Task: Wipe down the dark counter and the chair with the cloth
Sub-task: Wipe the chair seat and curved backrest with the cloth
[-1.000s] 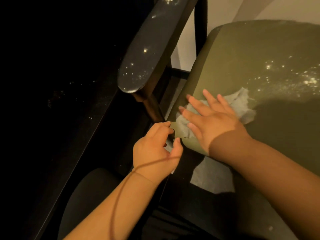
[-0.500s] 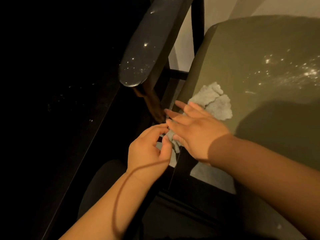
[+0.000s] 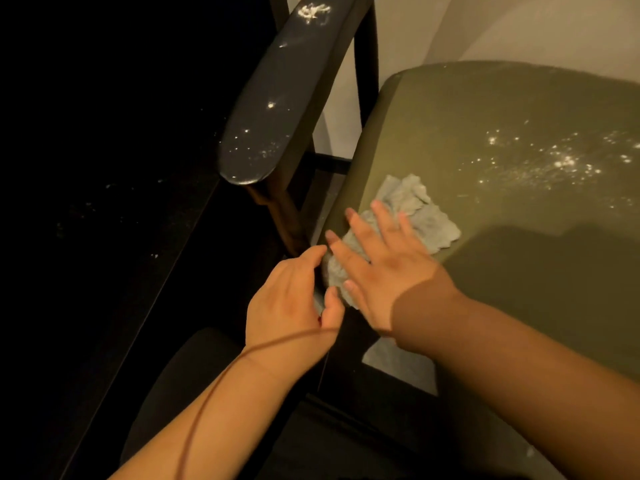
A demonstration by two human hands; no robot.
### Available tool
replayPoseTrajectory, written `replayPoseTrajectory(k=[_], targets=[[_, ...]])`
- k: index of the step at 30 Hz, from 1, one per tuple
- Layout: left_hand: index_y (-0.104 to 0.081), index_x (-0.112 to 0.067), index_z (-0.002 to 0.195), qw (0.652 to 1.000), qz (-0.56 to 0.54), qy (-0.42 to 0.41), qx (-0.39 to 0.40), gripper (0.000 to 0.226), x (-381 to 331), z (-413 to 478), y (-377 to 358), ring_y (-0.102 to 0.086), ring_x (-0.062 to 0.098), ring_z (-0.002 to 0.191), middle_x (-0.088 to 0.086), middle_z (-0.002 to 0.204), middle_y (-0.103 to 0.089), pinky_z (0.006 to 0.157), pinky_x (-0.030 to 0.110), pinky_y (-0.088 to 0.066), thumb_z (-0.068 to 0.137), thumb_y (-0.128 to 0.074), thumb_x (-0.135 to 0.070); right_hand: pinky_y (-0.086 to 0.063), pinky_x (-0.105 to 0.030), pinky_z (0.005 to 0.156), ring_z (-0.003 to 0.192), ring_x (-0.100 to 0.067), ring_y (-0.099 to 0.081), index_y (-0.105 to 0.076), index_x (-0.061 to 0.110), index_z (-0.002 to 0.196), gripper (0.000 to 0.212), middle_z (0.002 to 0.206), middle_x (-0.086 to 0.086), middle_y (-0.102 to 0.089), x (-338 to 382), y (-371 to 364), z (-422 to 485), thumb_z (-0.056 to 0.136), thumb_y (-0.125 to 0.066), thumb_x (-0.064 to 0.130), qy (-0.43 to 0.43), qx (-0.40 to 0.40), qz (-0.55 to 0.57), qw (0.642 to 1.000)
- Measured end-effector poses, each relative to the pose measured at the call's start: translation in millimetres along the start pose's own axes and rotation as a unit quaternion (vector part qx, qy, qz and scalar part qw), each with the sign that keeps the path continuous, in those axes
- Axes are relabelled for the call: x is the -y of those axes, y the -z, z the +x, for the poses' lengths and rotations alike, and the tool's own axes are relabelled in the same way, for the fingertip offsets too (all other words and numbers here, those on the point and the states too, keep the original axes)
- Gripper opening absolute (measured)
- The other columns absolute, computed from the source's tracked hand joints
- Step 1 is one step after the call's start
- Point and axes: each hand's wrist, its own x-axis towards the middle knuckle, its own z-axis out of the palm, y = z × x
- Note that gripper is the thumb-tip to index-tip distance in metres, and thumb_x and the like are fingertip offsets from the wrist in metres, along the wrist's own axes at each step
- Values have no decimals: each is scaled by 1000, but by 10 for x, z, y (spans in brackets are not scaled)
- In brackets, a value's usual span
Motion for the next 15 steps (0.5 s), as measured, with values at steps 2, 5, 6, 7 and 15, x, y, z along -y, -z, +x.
replayPoseTrajectory(k=[2,5,6,7,15], targets=[[-55,-15,141,1000,5,-14,2,57,21,3,-30,-58,13,111,-1,120,-67,87,22,-46,89,-57,-38,12,-51,123,156,-37,14,7,32,161,76,171,-7,9,-160,22,15,89,7,54,24,0,-14,1000],[-57,-13,140,997,31,-55,31,56,30,18,-26,-58,19,110,1,119,-63,90,27,-50,89,-59,-35,14,-46,121,156,-32,18,22,45,153,70,170,1,21,-662,26,-125,86,10,63,-2,-5,-12,1000],[-59,-14,138,996,45,-66,42,54,8,33,5,-58,19,108,1,119,-62,89,30,-53,89,-59,-36,11,-49,123,156,-35,17,18,48,155,71,170,0,19,-811,41,-186,88,6,66,-34,-10,-1,999],[-62,-14,135,995,57,-72,49,51,-31,62,43,-59,19,107,1,119,-62,87,33,-55,90,-57,-38,9,-53,124,156,-39,15,13,49,157,71,171,-1,15,-893,64,-228,89,3,68,-69,-8,3,998],[-63,-11,137,997,27,-68,28,47,-312,354,-140,-57,25,130,10,143,-60,110,27,-39,98,-47,-32,-18,-59,123,156,-41,-9,-34,34,155,67,171,-9,-15,-276,18,-308,92,-22,54,17,13,43,999]])
